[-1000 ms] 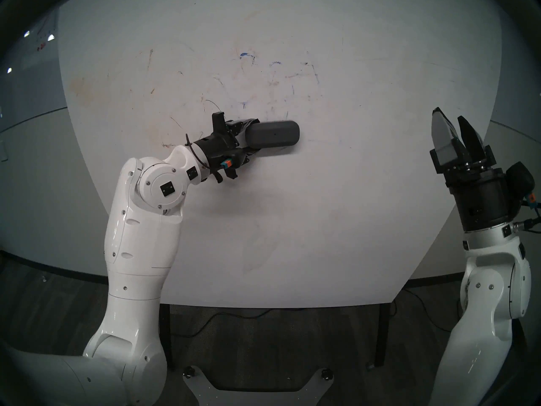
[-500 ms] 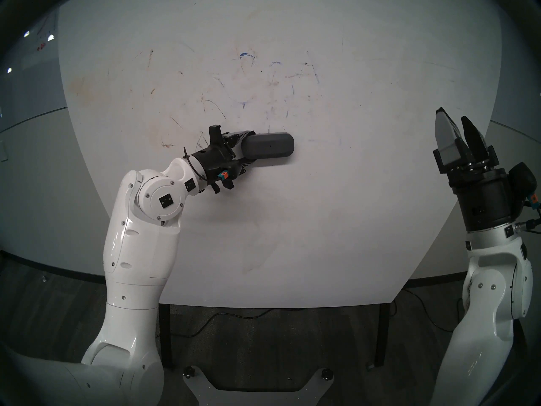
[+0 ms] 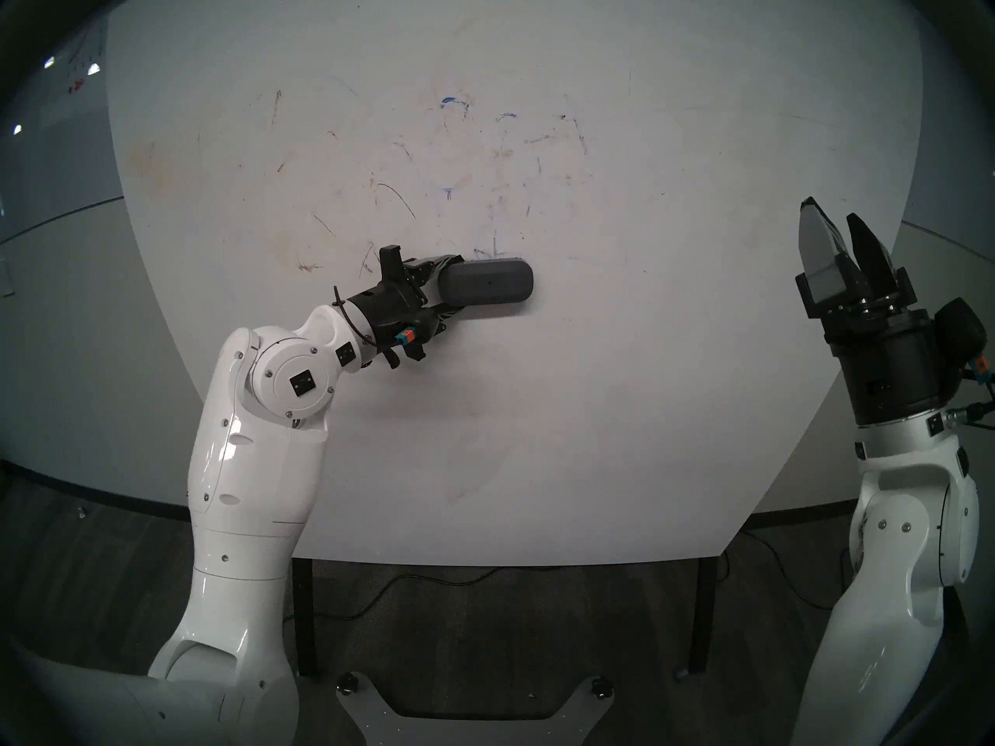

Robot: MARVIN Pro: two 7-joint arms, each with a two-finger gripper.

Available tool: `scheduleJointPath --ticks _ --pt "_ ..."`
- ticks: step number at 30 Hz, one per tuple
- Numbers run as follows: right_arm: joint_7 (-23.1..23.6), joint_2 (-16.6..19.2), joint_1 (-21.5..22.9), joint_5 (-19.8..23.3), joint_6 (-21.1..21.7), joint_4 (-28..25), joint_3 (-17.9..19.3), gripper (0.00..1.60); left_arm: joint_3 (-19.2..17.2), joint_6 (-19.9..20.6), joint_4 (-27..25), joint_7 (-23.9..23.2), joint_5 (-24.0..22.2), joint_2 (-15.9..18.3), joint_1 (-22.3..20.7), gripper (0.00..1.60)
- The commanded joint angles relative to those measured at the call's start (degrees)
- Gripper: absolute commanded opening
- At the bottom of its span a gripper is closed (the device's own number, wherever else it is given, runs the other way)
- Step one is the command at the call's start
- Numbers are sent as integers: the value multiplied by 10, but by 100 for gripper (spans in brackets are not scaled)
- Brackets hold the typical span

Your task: Erase all marks on the whiteboard with the eraser

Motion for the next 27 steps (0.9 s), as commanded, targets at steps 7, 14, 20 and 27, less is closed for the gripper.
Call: scheduleJointPath --ticks 7,14,20,27 --pt "-5 0 2 -1 -1 -9 -3 160 -31 24 19 3 20 12 12 0" --pt "-7 2 3 -1 -1 -9 -3 160 -38 23 16 10 18 9 -11 0" --pt "-7 2 4 -1 -2 -9 -5 160 -33 17 13 15 13 0 -41 0" --pt "-7 3 5 0 -3 -9 -5 160 -21 8 -3 13 8 -14 -67 0"
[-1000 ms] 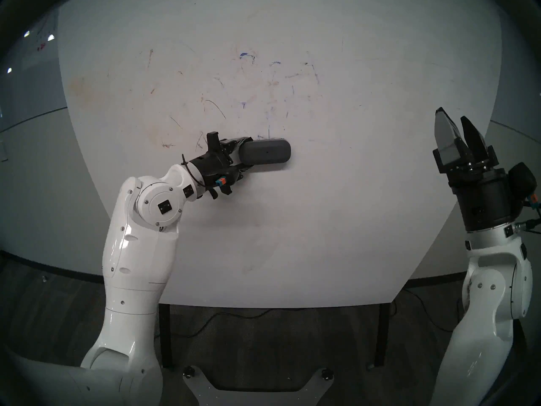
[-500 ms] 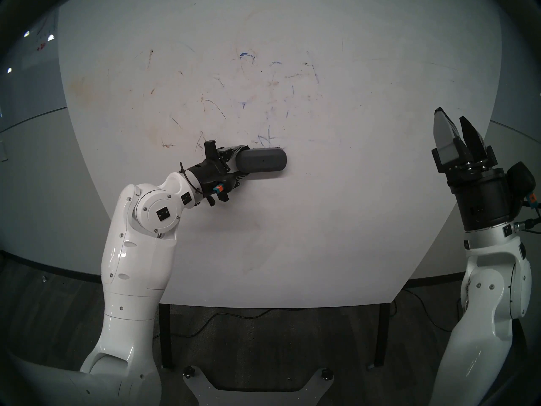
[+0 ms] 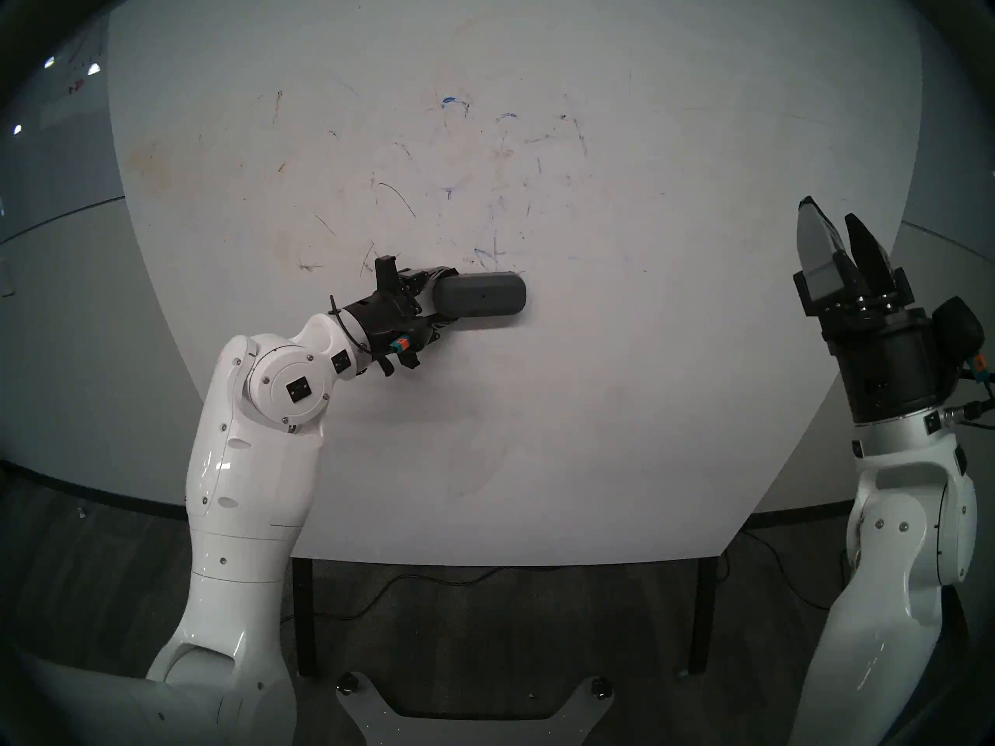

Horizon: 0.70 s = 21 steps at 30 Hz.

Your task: Erase all marks on the whiteboard with the eraser

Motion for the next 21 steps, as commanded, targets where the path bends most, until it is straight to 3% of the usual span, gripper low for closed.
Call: scheduleJointPath --ticks 1,21 --pt "2 2 4 0 -3 -9 1 160 -9 19 -23 19 6 -19 -58 0" --pt "2 -1 0 4 -5 -9 16 160 -7 26 -49 6 32 -58 -92 0"
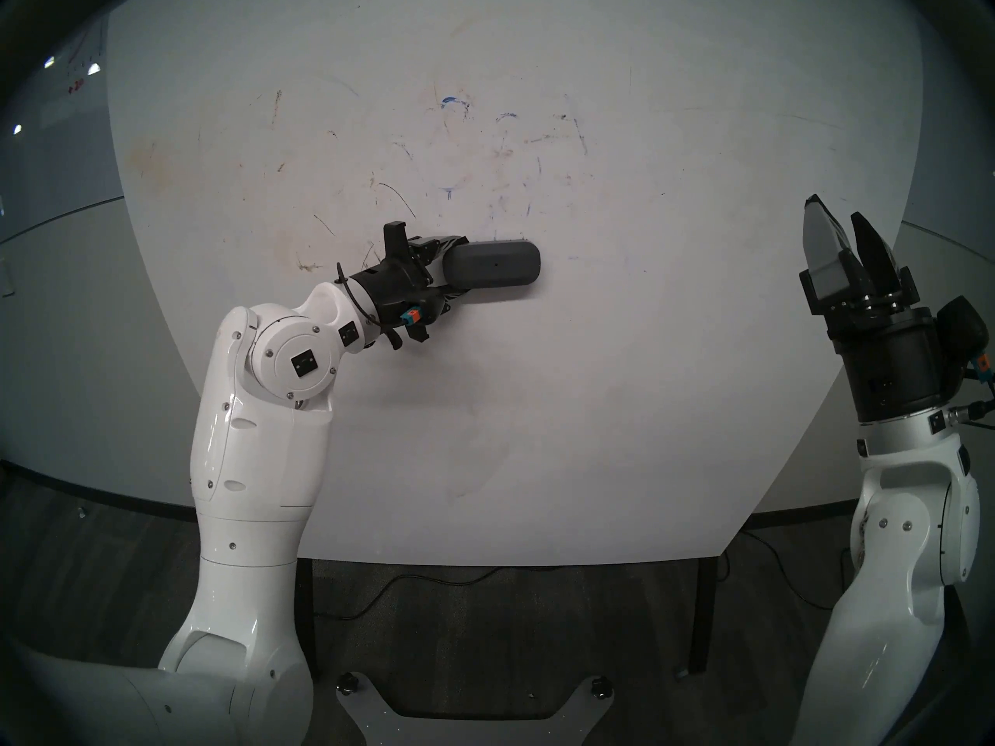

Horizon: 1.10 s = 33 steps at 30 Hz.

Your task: Erase all marks on the whiteboard with the eraser

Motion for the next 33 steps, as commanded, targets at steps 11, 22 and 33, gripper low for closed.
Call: scheduleJointPath --ticks 11,22,33 --pt "3 -4 -3 6 0 -9 7 160 -30 22 -34 19 16 -30 -72 0" --pt "2 -6 -4 6 0 -9 13 160 -37 22 -39 8 21 -39 -93 0" --pt "2 -8 -5 6 0 -9 16 160 -48 33 -40 7 20 -54 -125 0"
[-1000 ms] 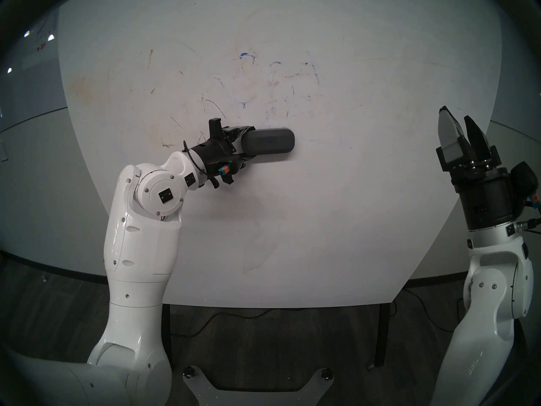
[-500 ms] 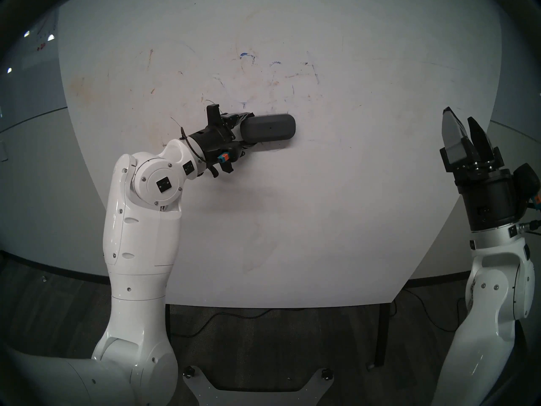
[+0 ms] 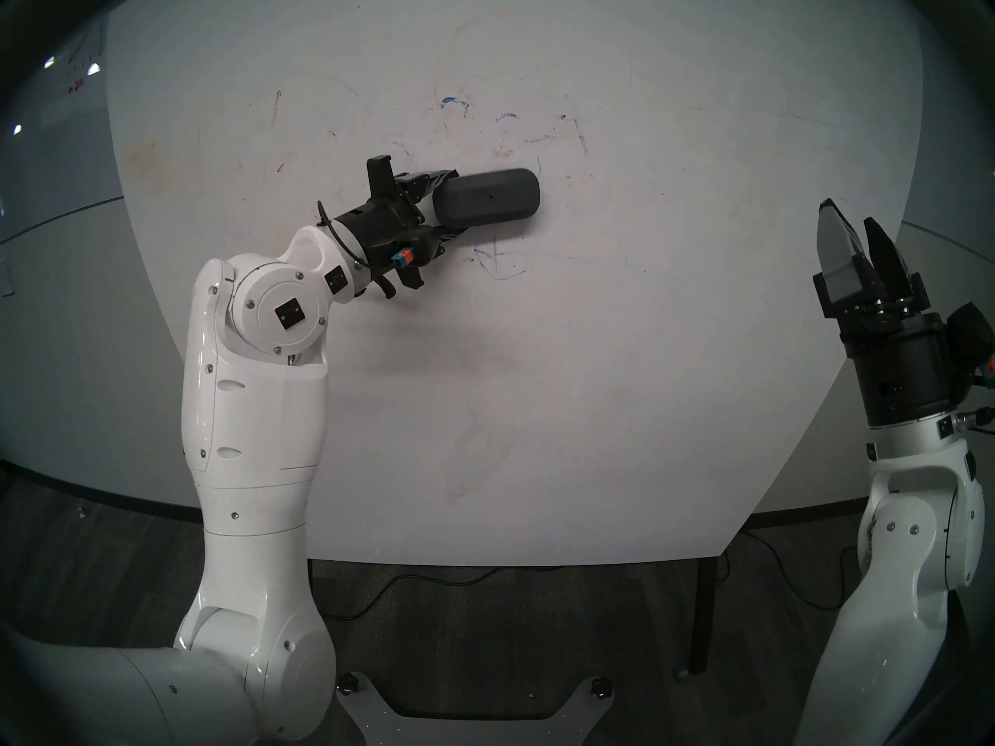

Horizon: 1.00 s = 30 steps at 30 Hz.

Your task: Erase all marks on the whiteboard with the eraser

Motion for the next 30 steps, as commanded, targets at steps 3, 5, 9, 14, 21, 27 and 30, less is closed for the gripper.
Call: scheduleJointPath --ticks 3,5,9,14,21,27,30 --pt "1 -1 -1 1 0 -9 1 160 -24 33 -7 24 -2 -21 -71 0" --pt "1 -2 -1 1 0 -9 2 160 -27 42 -4 25 -6 -29 -78 0" --pt "1 -2 -1 2 0 -9 2 160 -31 53 1 27 -11 -39 -87 0" --pt "1 -2 -1 2 0 -9 3 160 -42 75 24 26 -23 -50 -119 0" --pt "1 -2 -1 2 -1 -9 6 160 -63 106 63 20 -52 -57 -161 0" --pt "1 -3 0 3 -1 -9 7 160 -73 129 93 10 -77 -59 -186 0" --pt "2 -3 0 3 -1 -9 8 160 -78 141 115 -1 -91 -59 -207 0"
